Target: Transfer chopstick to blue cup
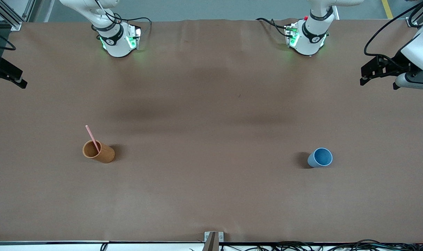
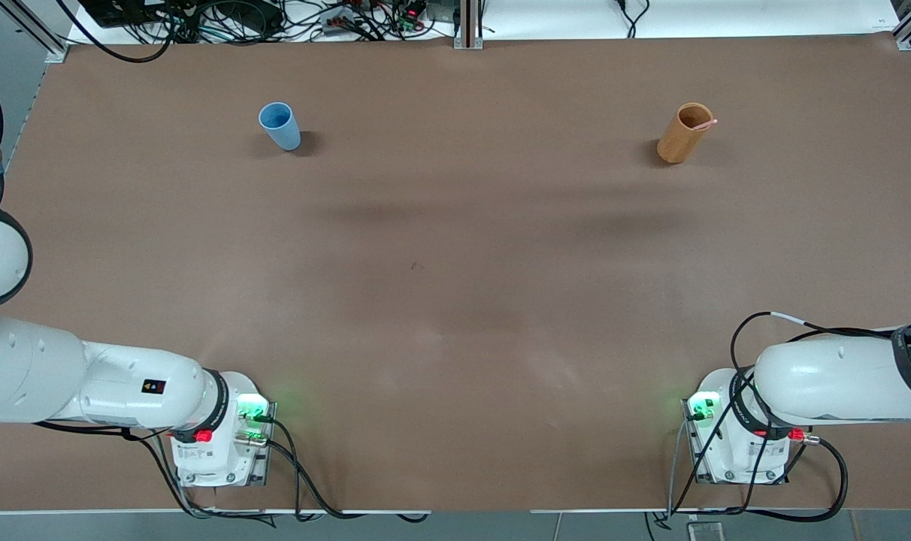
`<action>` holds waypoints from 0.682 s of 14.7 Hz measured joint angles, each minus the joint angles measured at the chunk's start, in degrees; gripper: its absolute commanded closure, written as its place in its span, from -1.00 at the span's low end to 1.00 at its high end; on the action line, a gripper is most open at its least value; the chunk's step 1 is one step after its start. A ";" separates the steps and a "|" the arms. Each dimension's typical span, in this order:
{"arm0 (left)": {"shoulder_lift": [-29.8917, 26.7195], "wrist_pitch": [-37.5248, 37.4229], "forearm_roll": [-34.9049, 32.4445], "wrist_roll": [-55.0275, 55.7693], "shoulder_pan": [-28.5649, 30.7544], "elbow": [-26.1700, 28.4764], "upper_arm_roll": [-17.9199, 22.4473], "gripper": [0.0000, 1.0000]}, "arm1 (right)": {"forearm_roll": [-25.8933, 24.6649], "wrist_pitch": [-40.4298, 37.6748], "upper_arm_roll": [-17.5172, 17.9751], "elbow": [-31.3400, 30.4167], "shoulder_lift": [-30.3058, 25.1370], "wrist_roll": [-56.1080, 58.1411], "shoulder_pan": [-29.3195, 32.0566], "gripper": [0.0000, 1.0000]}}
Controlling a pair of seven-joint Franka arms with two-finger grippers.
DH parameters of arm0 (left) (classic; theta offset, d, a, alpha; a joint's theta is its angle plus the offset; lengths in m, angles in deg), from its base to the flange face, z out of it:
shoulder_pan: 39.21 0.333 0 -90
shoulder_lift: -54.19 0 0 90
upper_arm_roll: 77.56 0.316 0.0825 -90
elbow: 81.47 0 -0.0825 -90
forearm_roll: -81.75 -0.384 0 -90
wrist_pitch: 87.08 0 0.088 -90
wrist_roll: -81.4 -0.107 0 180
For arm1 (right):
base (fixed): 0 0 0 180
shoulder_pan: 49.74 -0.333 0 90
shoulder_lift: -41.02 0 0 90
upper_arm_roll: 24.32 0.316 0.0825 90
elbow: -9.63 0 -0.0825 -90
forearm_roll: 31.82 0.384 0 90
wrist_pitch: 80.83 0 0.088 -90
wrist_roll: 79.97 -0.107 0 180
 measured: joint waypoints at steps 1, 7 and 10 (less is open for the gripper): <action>0.00 0.00 0.00 0.00 0.00 0.00 0.00 -1.00 | 0.00 -0.03 0.00 0.00 0.00 0.00 0.00 -1.00; 0.52 0.00 0.00 -0.01 -0.04 -1.06 -0.01 -1.00 | 0.00 -0.19 0.00 0.00 0.00 0.00 0.00 -1.00; 1.61 -0.16 0.00 -0.05 0.17 -0.82 0.02 -1.00 | 0.00 -0.17 0.00 0.00 0.00 0.00 0.00 -1.00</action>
